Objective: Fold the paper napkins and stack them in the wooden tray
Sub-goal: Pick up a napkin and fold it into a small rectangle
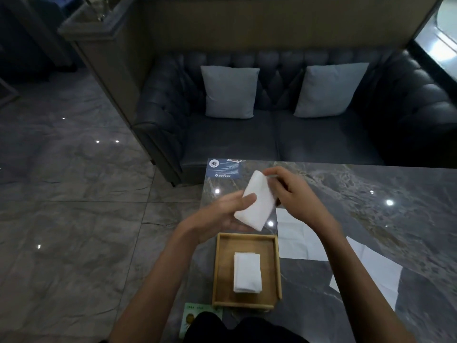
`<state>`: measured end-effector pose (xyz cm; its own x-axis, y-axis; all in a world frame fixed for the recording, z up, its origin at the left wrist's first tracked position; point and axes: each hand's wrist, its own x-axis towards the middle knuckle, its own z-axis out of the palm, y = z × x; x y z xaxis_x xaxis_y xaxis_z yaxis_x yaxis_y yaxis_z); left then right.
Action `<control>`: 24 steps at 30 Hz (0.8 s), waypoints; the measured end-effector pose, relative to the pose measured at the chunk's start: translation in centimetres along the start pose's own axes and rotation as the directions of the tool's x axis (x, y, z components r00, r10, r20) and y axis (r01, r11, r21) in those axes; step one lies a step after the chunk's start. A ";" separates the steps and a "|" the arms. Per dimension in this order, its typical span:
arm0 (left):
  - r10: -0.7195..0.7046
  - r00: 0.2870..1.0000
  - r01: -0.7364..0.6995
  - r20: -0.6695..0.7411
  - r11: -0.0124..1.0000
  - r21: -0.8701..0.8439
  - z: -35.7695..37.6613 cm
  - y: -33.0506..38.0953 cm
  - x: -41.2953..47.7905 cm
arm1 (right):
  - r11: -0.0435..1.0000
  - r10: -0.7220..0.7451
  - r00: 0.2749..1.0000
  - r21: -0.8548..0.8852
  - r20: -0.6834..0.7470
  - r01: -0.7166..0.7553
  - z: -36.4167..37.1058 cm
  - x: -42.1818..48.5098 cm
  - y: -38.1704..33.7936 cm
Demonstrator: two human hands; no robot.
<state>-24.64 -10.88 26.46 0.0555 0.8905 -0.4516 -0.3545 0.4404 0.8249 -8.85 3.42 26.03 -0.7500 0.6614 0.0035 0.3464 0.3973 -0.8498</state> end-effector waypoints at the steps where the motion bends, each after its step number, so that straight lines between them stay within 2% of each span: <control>1: -0.001 0.999 0.001 -0.043 1.000 0.004 0.2 0.0 0.1 | 0.999 -0.022 1.000 -0.028 0.019 0.023 -0.1 -0.1 0.0; 5: 0.145 0.954 -0.114 -0.263 0.985 0.131 0.7 -0.7 0.8 | 0.993 -0.061 0.989 -0.091 0.137 0.074 -0.3 -0.4 -0.3; 8: 0.241 0.894 -0.197 -0.378 0.969 0.153 1.0 -1.1 0.8 | 0.991 -0.015 0.999 0.131 0.052 0.008 0.1 -0.5 -0.9; 10: 0.298 0.844 -0.235 -0.445 0.953 0.191 1.2 -1.4 0.8 | 0.944 0.069 0.997 0.320 0.038 -0.078 0.6 -1.1 -0.9; 13: 0.341 0.782 -0.264 -0.522 0.940 0.218 1.4 -1.8 0.6 | 0.917 0.087 0.995 0.387 0.046 -0.098 2.1 -2.6 -0.3; 18: 0.350 0.765 -0.276 -0.540 0.937 0.215 1.9 -3.0 -0.3 | 0.946 0.054 0.991 0.325 -0.122 -0.011 4.1 -3.9 0.0; 24: 0.481 0.759 -0.391 -0.439 0.876 0.283 2.1 -4.3 -1.6 | 0.947 0.039 0.988 0.322 -0.152 0.012 4.7 -4.9 0.5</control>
<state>-21.22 -13.90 24.37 -0.5381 0.8375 -0.0952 -0.0677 0.0697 0.9953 -7.67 -2.62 23.14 -0.6417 0.7654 0.0498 0.1381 0.1792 -0.9741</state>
